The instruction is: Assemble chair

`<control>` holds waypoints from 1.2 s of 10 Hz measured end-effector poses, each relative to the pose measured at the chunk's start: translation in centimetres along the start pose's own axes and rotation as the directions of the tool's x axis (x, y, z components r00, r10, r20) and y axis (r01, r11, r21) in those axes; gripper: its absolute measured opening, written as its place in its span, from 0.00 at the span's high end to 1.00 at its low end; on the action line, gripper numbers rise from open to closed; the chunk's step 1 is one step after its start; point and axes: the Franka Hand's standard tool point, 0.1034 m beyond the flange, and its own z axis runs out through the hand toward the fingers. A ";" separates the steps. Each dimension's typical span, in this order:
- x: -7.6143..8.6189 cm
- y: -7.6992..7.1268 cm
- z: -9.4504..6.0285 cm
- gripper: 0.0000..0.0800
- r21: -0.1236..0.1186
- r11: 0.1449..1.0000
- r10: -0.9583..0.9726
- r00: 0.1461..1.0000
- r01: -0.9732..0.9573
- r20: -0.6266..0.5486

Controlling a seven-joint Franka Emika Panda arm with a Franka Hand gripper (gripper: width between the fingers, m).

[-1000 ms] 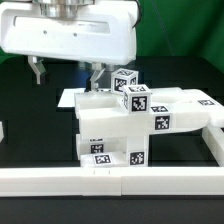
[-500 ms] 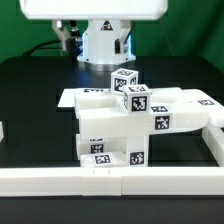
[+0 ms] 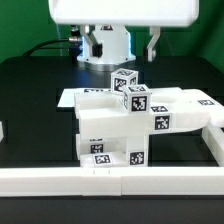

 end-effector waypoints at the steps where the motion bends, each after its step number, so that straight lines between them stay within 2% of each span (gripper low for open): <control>1: -0.2 -0.1 0.6 0.19 -0.006 1.000 -0.001 1.000 0.001 0.002; 4: -0.6 0.0 1.7 0.19 -0.020 1.000 -0.005 1.000 0.005 0.016; 5: -0.7 0.1 1.9 0.34 -0.023 1.000 -0.005 1.000 0.006 0.019; 6: -0.7 0.1 2.1 0.34 -0.024 1.000 -0.006 1.000 0.006 0.020; 7: -0.7 0.1 2.1 0.51 -0.024 1.000 -0.006 1.000 0.007 0.020; 8: -0.7 0.1 2.1 0.64 -0.024 1.000 -0.006 1.000 0.006 0.020; 12: -0.7 0.1 2.1 0.64 -0.024 1.000 0.009 1.000 -0.009 0.020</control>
Offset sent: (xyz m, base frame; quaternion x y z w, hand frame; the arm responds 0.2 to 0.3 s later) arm -0.0033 0.0007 -0.0128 -0.0093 0.0033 -0.0017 0.9999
